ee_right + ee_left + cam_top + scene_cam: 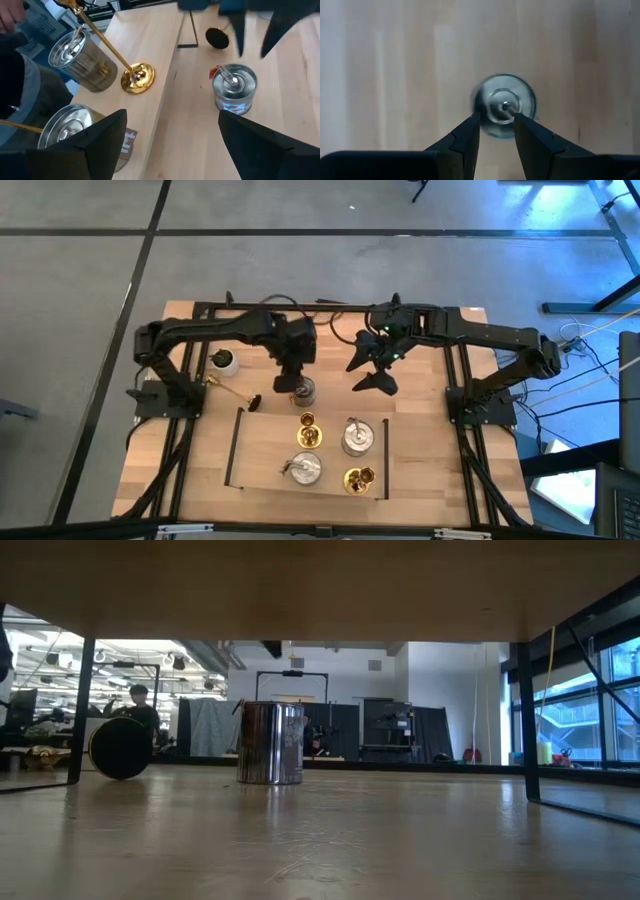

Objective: Pick & Place candle stick holders
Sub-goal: Put the silver scented candle on the shelf

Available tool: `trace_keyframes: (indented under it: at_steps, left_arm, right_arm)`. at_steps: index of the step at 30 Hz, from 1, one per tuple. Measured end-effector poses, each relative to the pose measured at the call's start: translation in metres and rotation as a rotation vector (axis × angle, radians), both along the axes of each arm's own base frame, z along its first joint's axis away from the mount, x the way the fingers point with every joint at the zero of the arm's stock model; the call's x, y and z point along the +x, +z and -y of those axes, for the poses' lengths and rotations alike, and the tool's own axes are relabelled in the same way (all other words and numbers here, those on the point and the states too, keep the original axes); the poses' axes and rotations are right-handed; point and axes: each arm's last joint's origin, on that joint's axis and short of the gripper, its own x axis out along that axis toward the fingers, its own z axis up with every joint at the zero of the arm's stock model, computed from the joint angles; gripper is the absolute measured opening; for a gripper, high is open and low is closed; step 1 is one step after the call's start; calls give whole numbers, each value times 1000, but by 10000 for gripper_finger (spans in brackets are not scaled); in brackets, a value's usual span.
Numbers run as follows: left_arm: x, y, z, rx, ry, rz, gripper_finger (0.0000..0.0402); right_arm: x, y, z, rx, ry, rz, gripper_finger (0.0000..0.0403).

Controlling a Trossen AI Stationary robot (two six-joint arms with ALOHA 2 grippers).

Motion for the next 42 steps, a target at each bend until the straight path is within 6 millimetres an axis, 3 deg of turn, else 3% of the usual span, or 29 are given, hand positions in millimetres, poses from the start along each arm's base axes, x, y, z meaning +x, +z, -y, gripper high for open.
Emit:
trace_keyframes:
  at_steps: [8,19,23,28,34,38,42]
  left_arm:
    - [12,-20,13,-104,-83,-55,117]
    - [-6,0,4,-72,-84,-25,128]
    - [-13,-1,-1,-93,-72,-75,171]
    - [-13,-1,-4,-91,-57,-75,265]
    - [-9,0,-3,-18,-50,-61,381]
    - [-4,1,3,16,-12,-29,391]
    - [-2,1,6,34,143,-36,389]
  right_arm:
    - [-1,1,-5,14,1,-4,319]
    - [1,3,-5,26,-14,6,319]
    - [1,4,-6,44,-28,8,319]
    - [-1,10,-16,31,-91,16,319]
    - [-26,20,-43,-102,-285,-39,322]
    - [-44,39,-68,-104,-184,69,333]
    - [-56,45,-86,-132,-147,122,337]
